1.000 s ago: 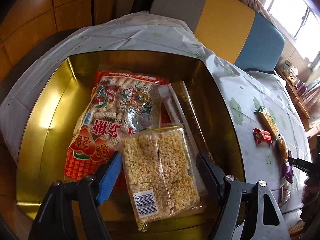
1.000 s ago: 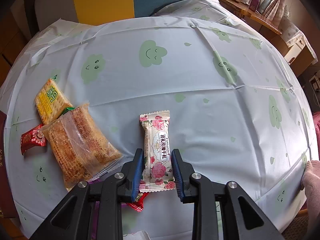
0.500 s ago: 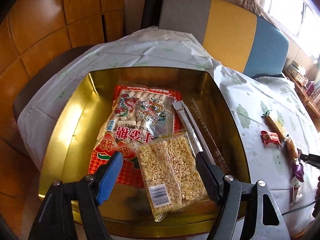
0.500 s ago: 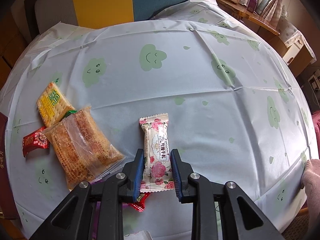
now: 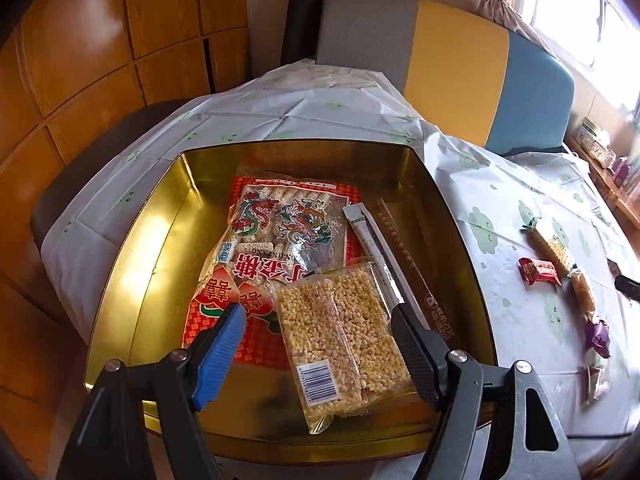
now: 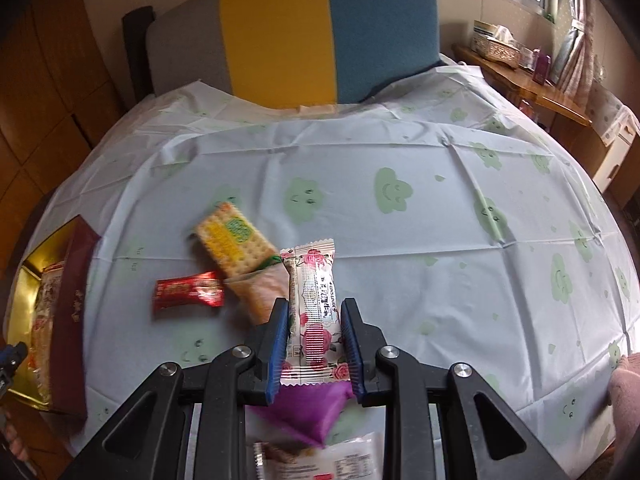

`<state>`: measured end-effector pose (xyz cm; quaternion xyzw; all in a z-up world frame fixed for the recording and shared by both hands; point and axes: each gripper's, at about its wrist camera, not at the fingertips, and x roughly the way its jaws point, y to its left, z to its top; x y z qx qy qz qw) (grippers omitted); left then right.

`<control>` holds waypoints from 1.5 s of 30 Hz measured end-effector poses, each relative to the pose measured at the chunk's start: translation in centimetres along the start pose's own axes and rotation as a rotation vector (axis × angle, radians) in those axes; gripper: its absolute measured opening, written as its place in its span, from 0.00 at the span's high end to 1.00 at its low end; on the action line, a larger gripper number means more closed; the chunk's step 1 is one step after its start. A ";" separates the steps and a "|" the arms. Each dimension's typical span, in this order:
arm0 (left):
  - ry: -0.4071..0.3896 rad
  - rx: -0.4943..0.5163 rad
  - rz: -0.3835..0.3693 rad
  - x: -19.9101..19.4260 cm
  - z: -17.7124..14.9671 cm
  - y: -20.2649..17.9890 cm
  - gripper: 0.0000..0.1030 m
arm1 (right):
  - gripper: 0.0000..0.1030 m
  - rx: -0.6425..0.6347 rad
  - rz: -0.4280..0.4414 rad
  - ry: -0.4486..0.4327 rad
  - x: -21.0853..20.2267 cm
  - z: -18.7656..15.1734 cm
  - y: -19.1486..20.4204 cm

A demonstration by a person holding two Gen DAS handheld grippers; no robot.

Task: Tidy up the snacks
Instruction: 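Carry the white-pink candy bar into the gold box and open the right tool, then withdraw both tools from the box toward the remaining snacks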

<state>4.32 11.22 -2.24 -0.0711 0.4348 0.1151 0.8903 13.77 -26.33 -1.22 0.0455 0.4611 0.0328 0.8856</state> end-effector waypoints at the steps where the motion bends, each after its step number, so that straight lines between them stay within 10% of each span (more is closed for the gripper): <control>1: 0.000 0.000 0.002 0.0 0.0 0.1 0.27 | 0.74 -0.023 0.031 -0.002 -0.3 0.0 1.1; 25: -0.006 -0.127 0.068 0.3 -0.1 5.7 0.27 | 0.65 -0.381 0.461 0.122 0.1 -2.9 26.3; 45: -0.037 -0.035 0.051 -1.0 -0.3 2.7 0.27 | 0.65 -0.422 0.300 -0.004 -2.7 -4.7 20.4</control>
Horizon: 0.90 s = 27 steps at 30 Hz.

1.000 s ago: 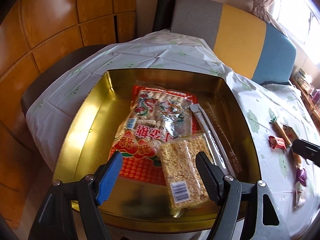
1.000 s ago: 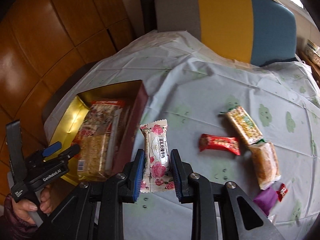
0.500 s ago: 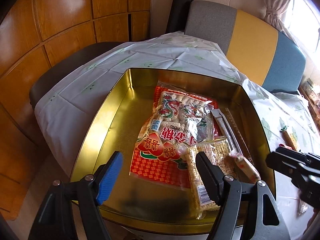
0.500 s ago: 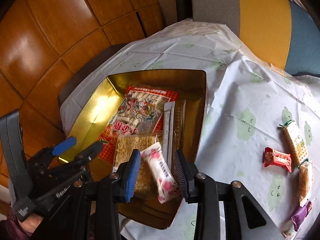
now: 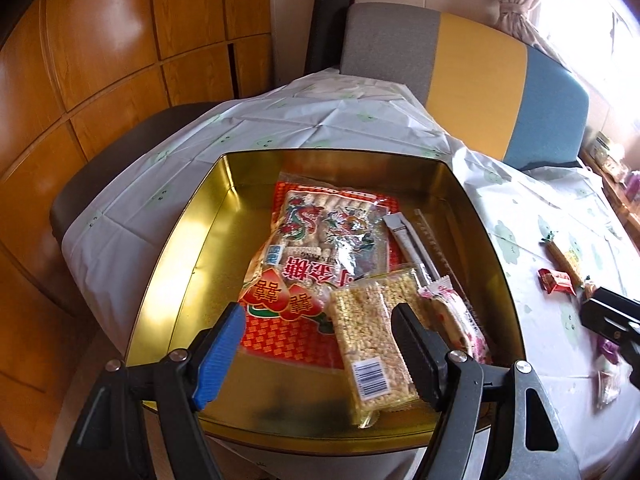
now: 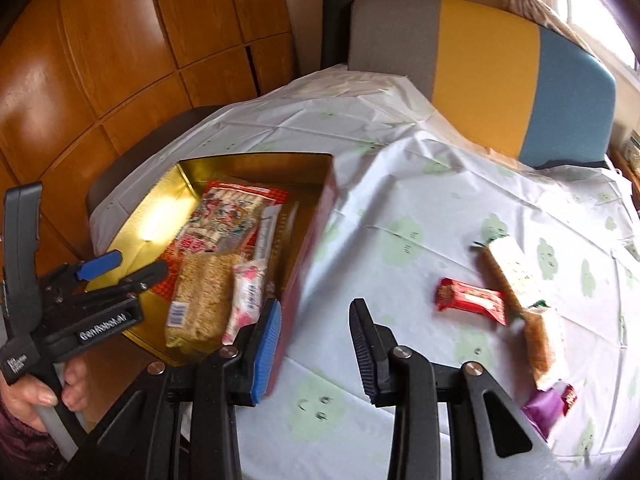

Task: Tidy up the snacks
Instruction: 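Withdraw both tools from the box toward the remaining snacks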

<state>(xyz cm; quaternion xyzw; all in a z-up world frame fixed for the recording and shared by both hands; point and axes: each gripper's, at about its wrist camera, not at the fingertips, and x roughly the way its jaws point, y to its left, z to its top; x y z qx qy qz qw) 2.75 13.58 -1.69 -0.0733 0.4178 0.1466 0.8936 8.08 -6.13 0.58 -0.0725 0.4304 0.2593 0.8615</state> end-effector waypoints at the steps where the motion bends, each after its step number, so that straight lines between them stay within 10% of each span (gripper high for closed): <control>1: 0.000 0.003 -0.001 -0.1 0.0 -0.1 0.27 | 0.65 0.008 -0.009 0.000 -0.2 -0.3 -0.6; 27: 0.012 0.193 -0.096 -1.2 0.2 -7.4 0.31 | 0.64 0.374 -0.407 -0.030 -9.4 -8.2 -20.7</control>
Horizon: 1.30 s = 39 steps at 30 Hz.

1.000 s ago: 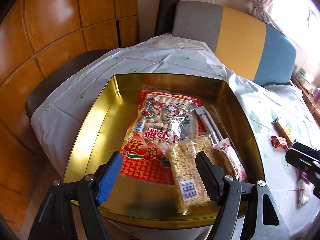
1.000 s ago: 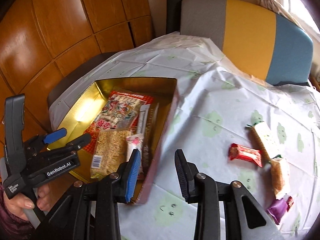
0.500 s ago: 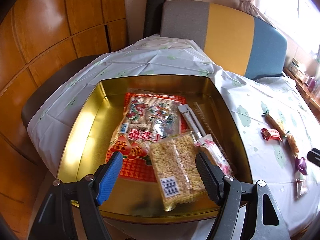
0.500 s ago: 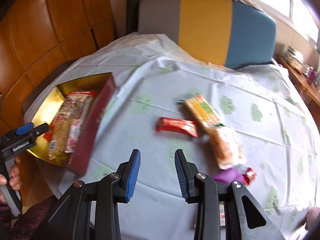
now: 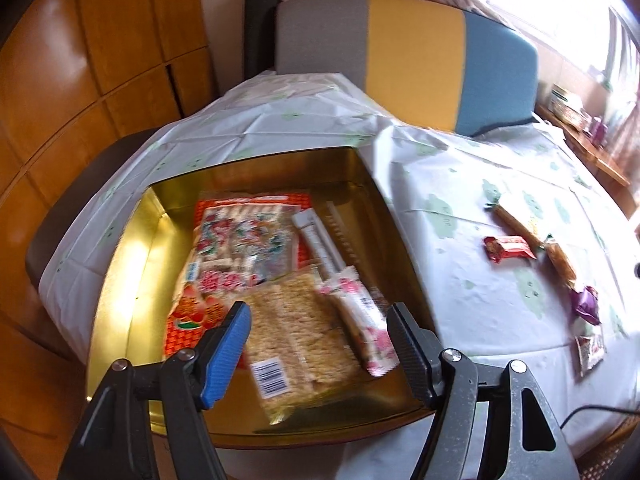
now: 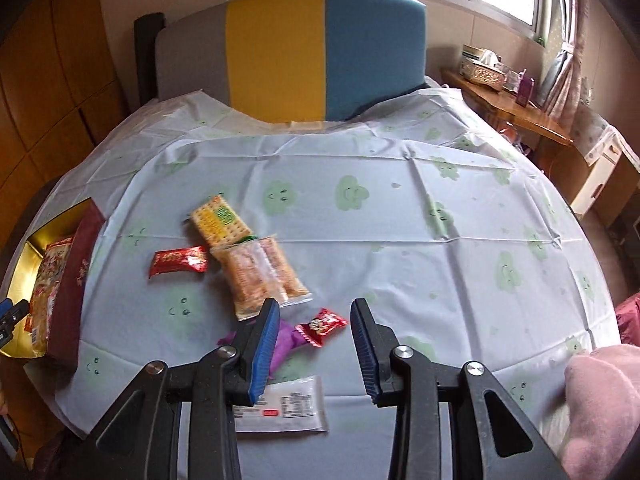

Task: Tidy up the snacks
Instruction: 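Withdraw both tools from the box toward the remaining snacks, then grasp the small red wrapped candy with the left tool and lift it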

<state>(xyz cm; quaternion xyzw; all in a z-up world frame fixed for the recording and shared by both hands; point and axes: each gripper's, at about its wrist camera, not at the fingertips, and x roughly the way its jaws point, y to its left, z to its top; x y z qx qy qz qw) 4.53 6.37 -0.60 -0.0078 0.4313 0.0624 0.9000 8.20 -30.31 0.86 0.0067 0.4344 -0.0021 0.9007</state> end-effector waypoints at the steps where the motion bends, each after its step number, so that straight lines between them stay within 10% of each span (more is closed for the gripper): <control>1: -0.006 0.016 -0.002 -0.1 0.1 -0.5 0.31 | 0.63 0.001 -0.016 -0.005 -0.1 0.1 -0.4; 26: 0.081 0.466 -0.549 -0.3 4.4 -23.4 0.68 | 0.60 0.336 -0.007 -0.178 -2.1 0.3 -7.3; 39: 0.219 0.711 -0.567 4.8 2.0 -35.0 0.68 | 0.60 0.501 0.051 -0.233 -3.1 -0.4 -10.4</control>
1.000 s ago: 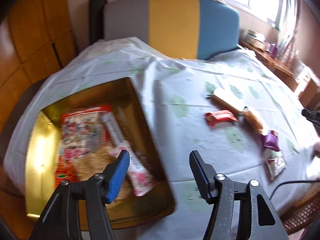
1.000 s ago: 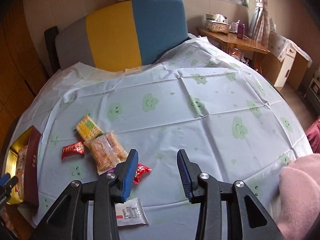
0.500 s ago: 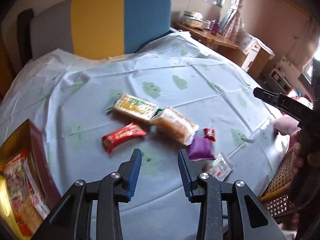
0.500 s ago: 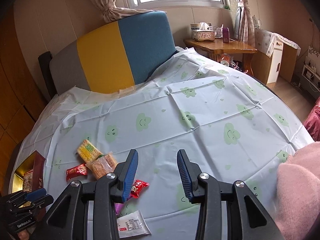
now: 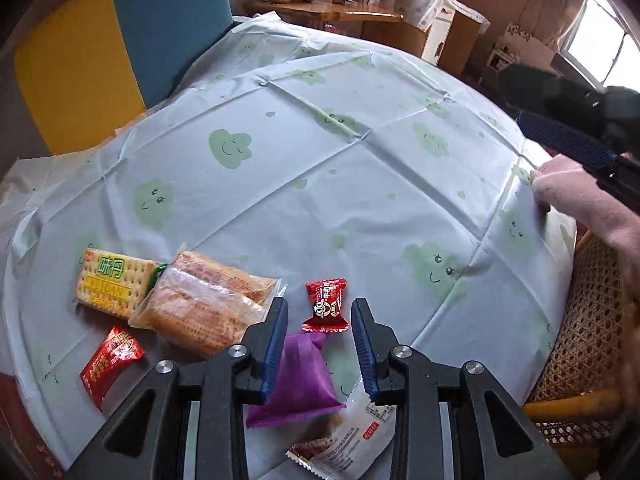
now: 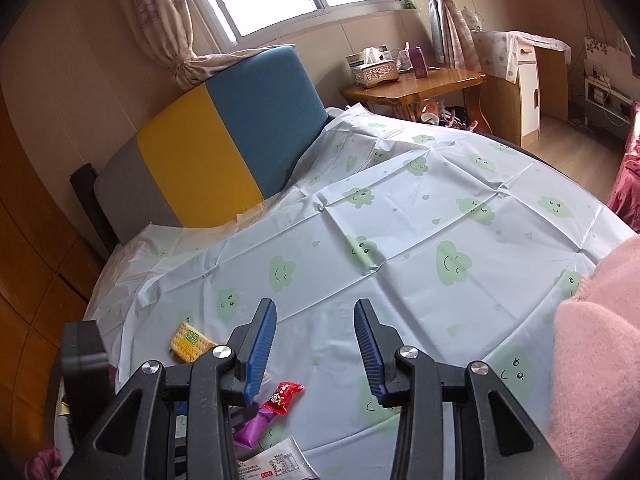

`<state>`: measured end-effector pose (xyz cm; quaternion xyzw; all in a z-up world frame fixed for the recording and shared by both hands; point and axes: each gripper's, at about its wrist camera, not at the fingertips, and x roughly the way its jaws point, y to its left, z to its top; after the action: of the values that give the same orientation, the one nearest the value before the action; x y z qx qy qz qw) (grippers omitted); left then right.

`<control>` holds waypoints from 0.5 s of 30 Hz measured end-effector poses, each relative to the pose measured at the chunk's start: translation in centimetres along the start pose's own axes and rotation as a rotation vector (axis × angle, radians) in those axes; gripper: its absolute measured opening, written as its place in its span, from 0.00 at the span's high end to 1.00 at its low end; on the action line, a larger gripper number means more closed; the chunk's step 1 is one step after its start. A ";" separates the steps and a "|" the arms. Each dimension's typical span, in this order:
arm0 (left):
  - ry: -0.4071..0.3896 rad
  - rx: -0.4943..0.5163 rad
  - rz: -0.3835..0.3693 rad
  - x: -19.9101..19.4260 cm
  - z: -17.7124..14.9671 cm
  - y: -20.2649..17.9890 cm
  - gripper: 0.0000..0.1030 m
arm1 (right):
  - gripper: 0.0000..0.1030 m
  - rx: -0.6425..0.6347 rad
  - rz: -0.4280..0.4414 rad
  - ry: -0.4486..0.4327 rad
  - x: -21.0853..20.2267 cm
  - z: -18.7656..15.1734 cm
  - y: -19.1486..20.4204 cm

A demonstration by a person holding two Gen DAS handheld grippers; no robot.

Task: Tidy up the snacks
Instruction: 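Grasp the small red wrapped candy with the left tool and lift it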

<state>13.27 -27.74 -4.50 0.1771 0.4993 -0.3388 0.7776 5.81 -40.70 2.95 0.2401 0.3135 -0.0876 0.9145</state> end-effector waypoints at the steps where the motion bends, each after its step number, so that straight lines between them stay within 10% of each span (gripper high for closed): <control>1: 0.014 0.007 -0.006 0.7 0.1 -0.2 0.68 | 0.60 0.012 0.009 0.004 0.1 0.1 -0.2; 15: 0.014 -0.024 -0.022 2.8 -0.1 -0.2 0.83 | 0.60 0.012 0.031 0.039 0.8 0.0 -0.1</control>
<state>13.81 -28.82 -7.08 0.1645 0.5105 -0.3402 0.7724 6.43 -40.79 2.39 0.2520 0.3270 -0.0708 0.9080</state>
